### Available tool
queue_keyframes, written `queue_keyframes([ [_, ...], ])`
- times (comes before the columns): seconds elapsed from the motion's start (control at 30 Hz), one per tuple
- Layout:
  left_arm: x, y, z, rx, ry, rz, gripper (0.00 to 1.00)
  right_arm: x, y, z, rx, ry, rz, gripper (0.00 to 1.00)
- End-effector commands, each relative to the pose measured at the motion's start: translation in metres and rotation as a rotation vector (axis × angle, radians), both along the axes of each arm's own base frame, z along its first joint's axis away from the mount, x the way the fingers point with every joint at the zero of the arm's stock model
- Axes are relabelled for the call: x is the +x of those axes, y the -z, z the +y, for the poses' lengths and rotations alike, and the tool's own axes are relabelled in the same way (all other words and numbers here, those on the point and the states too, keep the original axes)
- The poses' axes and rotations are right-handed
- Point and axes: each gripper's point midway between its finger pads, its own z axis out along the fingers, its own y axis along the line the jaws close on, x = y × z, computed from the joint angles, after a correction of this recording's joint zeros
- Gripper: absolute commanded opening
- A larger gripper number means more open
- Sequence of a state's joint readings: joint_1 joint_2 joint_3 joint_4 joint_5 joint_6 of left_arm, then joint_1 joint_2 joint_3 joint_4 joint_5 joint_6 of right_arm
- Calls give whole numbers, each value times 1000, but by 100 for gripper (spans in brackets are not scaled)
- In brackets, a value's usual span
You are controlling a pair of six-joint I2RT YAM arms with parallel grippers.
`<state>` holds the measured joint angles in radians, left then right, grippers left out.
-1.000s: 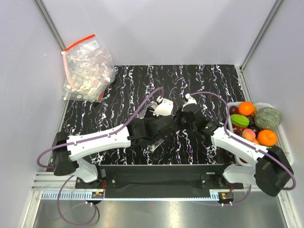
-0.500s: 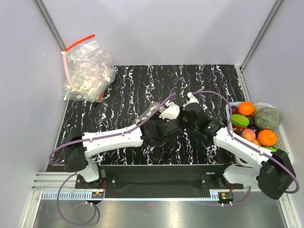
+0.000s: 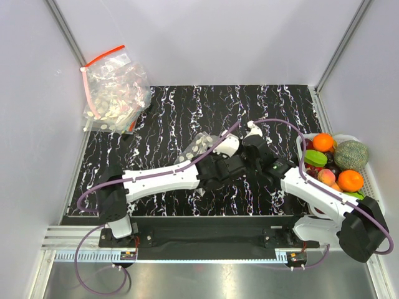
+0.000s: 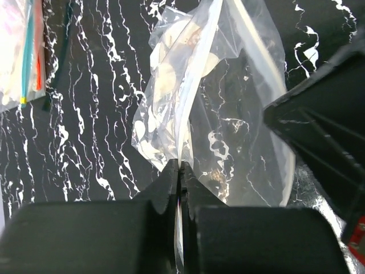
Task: Place the food in the zip-top bag and seal the zipper
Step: Open the zipper of the food storage bag.
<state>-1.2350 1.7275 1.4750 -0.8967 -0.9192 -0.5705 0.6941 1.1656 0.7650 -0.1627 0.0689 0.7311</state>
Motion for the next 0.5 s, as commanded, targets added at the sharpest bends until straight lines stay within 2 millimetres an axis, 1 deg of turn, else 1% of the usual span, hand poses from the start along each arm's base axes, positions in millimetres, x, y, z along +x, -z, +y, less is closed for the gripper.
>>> queue_keyframes([
  [0.0,8,-3,14,-53,-54,11,0,14,-2,-7,-67,41,-67,0],
  [0.03,11,-2,20,-63,-70,19,0,17,3,-8,-104,27,-74,0],
  [0.1,13,3,29,-63,-100,28,0,25,3,-8,-137,36,-90,0],
  [0.13,17,3,36,-70,-121,33,0,29,14,-6,-177,18,-83,0],
  [0.17,19,4,40,-71,-133,37,0,33,17,-3,-187,6,-85,0],
  [0.2,21,5,45,-71,-148,39,0,40,11,6,-173,-12,-110,0],
  [0.23,25,3,50,-82,-163,44,0,44,23,13,-187,-37,-90,0],
  [0.27,27,2,51,-91,-162,46,0,48,21,20,-179,-56,-95,0],
  [0.3,29,0,50,-103,-160,47,0,55,11,28,-167,-66,-105,0],
  [0.33,31,-3,49,-115,-156,50,0,58,16,31,-178,-65,-91,0],
  [0.4,34,-9,43,-130,-143,41,0,65,4,33,-177,-58,-120,0],
  [0.47,38,-10,39,-134,-134,39,0,67,-5,30,-184,-44,-140,0],
])
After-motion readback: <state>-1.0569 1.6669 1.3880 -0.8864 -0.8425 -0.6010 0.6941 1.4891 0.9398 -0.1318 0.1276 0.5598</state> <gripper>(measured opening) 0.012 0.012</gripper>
